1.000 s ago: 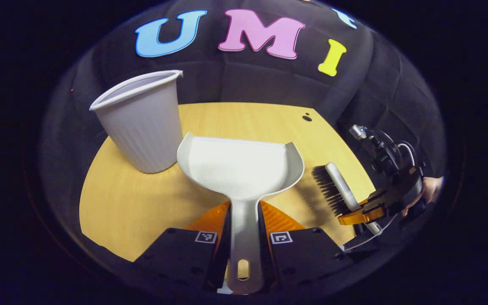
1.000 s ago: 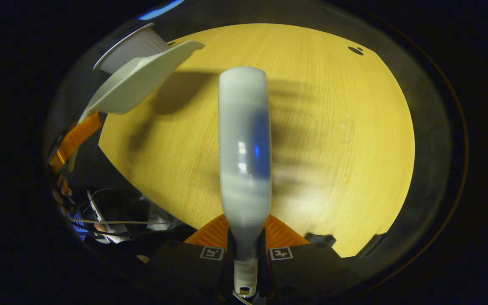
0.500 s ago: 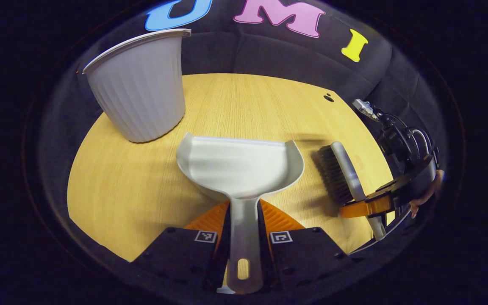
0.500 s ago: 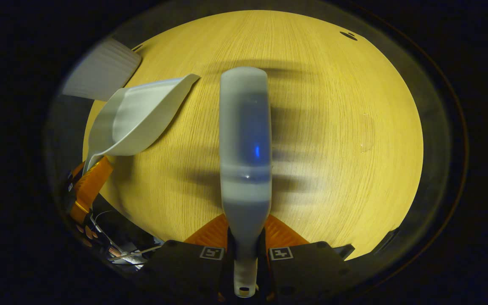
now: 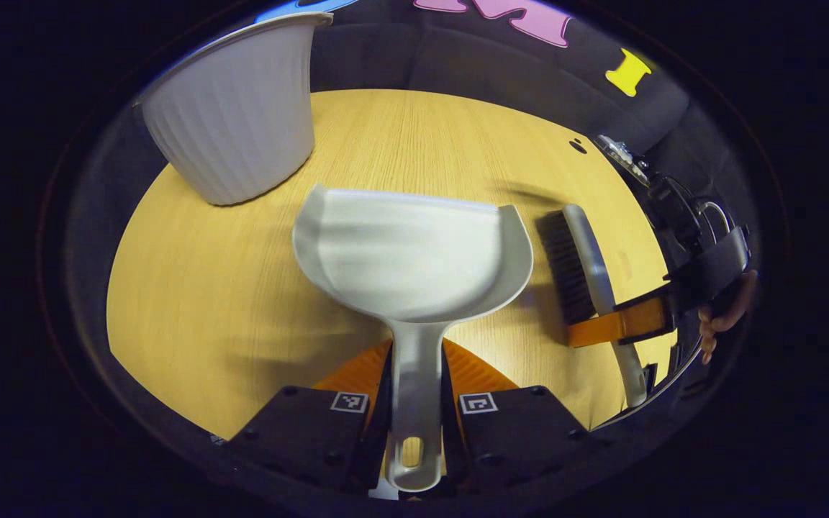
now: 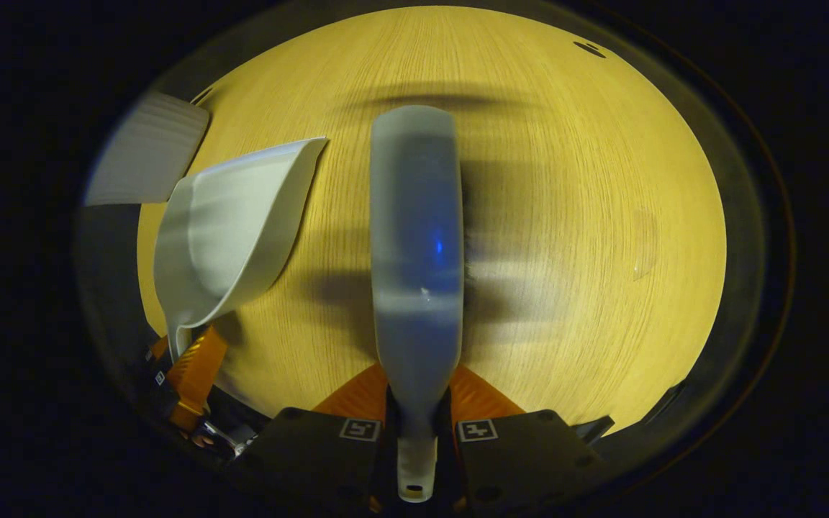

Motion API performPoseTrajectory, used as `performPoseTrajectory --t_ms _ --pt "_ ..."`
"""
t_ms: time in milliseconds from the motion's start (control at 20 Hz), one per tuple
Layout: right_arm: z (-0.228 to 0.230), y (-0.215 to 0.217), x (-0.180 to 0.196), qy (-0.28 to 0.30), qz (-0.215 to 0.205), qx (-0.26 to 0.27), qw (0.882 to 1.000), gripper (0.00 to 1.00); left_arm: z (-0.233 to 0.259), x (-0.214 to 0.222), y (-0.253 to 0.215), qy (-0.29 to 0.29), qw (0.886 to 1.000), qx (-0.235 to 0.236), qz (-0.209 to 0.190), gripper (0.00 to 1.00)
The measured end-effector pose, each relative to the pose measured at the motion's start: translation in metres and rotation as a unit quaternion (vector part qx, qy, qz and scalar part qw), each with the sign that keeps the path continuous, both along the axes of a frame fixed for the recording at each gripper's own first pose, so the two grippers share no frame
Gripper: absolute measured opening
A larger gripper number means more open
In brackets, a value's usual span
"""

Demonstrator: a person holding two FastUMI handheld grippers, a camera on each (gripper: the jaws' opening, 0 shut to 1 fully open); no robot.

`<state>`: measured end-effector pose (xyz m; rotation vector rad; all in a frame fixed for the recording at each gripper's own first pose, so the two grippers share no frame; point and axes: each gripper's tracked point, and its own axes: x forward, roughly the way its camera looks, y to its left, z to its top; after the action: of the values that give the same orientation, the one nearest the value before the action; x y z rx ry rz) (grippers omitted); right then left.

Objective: Pick up the small broom and dustpan from the desktop, sweep the trash into the dustpan with the broom, and then empty the trash into the garbage bin.

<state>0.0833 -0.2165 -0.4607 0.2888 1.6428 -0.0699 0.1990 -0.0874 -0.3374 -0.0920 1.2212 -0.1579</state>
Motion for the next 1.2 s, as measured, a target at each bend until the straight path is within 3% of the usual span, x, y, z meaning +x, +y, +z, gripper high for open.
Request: performPoseTrajectory --t_ms 150,250,300,350,450,500,550,700,750,800,850,1000,1150,1200 --pt "0.001 0.0 0.0 -0.004 0.004 -0.001 1.0 0.3 -0.004 -0.004 0.002 0.019 1.0 0.01 0.001 0.31" --pt "0.003 -0.001 0.0 -0.004 0.002 0.001 1.0 0.27 -0.003 0.001 0.005 0.019 1.0 0.013 0.005 0.31" --pt "0.004 0.0 0.001 -0.009 0.002 0.002 1.0 0.32 -0.003 0.004 0.006 0.017 1.0 0.019 0.002 0.33" --pt "0.008 0.0 0.002 -0.017 0.001 0.002 1.0 0.34 -0.006 0.004 0.005 0.016 1.0 0.024 -0.003 0.48" --pt "0.024 0.0 0.007 -0.042 -0.002 0.008 0.999 0.48 -0.003 0.006 0.006 0.004 0.999 0.035 -0.006 0.75" --pt "0.032 -0.002 0.008 -0.056 0.002 0.006 0.998 0.55 0.005 0.005 0.006 -0.001 0.999 0.033 -0.006 0.76" --pt "0.041 -0.008 0.008 -0.072 0.008 -0.002 0.997 0.69 0.01 0.003 0.004 -0.005 1.0 0.027 -0.009 0.8" --pt "0.075 -0.018 0.013 -0.14 0.012 -0.022 0.99 0.86 0.033 -0.002 0.005 -0.027 0.999 0.026 -0.016 0.8" --pt "0.092 -0.018 0.015 -0.169 0.006 -0.022 0.985 0.87 0.048 -0.003 0.004 -0.045 0.999 0.022 -0.02 0.8" --pt "0.113 -0.021 0.015 -0.203 0.003 -0.027 0.979 0.9 0.065 -0.003 0.0 -0.07 0.997 0.013 -0.03 0.8" --pt "0.136 -0.025 0.016 -0.244 0.003 -0.038 0.969 1.0 0.084 -0.002 -0.007 -0.097 0.994 0.001 -0.049 0.8" --pt "0.188 -0.035 0.006 -0.335 0.008 -0.078 0.939 0.99 0.155 0.0 -0.022 -0.206 0.976 -0.034 -0.066 0.8" --pt "0.245 -0.033 0.007 -0.427 -0.018 -0.117 0.896 0.98 0.228 0.011 -0.023 -0.314 0.946 -0.062 -0.047 0.8" --pt "0.272 -0.033 0.009 -0.457 -0.02 -0.133 0.879 0.9 0.251 0.013 -0.021 -0.345 0.935 -0.067 -0.043 0.8"
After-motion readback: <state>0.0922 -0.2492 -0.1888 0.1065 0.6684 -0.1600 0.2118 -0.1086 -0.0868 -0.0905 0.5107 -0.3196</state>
